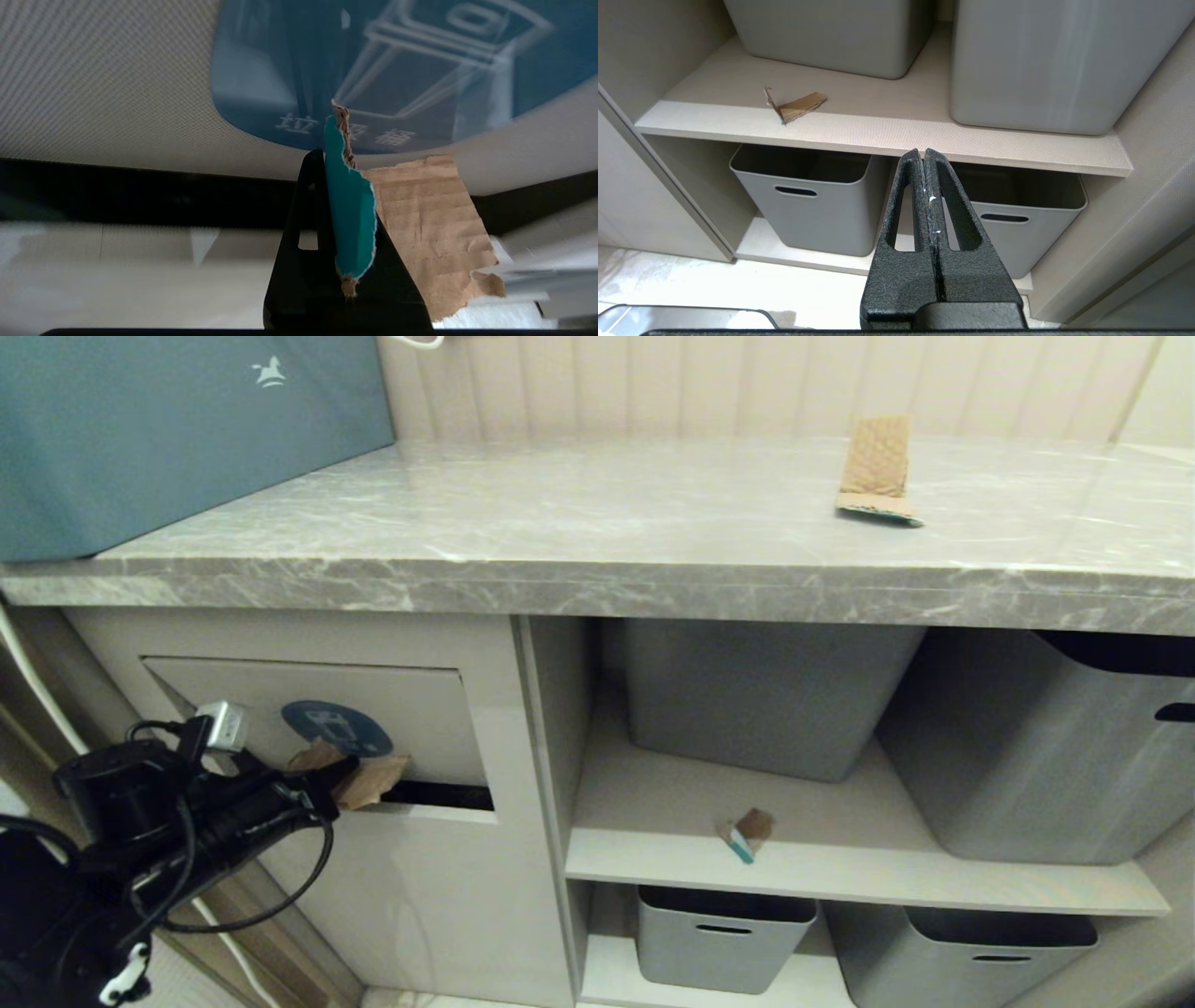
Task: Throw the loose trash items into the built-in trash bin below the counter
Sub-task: Put the garbage in the trash can
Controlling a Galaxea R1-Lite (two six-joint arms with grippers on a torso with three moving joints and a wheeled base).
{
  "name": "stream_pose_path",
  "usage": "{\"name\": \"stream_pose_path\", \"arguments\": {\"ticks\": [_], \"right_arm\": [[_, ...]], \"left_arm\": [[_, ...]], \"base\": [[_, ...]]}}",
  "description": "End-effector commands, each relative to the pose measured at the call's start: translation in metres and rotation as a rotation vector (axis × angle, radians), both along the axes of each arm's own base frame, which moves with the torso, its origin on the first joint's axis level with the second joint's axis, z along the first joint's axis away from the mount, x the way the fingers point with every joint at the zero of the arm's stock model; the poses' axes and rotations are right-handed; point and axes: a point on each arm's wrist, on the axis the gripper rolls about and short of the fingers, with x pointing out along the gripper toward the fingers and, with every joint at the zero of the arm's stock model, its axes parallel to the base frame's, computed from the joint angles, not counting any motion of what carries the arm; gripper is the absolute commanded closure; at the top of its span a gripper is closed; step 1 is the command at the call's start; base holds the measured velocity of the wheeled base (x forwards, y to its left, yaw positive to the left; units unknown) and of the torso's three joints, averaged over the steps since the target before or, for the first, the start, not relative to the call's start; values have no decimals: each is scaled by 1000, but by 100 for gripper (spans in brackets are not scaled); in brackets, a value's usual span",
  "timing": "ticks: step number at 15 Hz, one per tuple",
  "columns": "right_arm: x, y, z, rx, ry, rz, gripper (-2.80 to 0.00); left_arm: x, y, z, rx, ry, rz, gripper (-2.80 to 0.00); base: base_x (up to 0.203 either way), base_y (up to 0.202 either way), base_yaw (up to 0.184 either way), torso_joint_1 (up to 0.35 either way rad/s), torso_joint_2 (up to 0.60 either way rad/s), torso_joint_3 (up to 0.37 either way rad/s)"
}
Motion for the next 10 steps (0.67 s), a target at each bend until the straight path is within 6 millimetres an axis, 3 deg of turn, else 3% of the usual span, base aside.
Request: {"name": "stream_pose_path", "arguments": {"ticks": [1,6,10], "right_arm": [[0,0,0,0,-2,1,0],[0,0,0,0,-2,1,0],[0,0,0,-1,-2,1,0]], "left_arm": [[12,0,-7,-2,4,-3,0],[37,0,-7,-12,-57,-7,0],[49,-14,-15,-14,-66,-37,0]], "base": [[0,0,0,0,0,0],[0,0,0,0,0,0],[0,0,0,0,0,0]]}}
